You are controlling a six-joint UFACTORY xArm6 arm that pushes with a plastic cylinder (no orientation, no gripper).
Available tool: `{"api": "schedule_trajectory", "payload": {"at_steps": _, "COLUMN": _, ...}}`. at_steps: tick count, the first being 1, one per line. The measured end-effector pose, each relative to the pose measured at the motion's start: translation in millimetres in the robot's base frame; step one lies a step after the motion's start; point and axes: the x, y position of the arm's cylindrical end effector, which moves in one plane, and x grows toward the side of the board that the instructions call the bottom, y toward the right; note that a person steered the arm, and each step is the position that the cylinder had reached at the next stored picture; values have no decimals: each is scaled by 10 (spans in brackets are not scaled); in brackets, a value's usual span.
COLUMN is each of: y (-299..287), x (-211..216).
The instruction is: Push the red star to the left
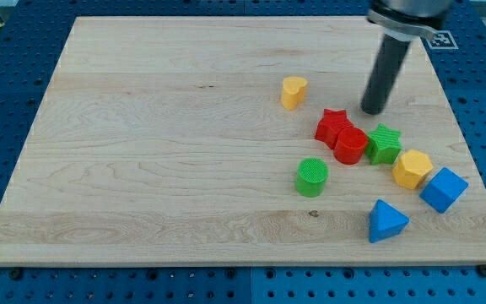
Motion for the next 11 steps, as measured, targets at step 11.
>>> {"api": "schedule_trajectory", "payload": {"at_steps": 11, "y": -2085, "x": 567}}
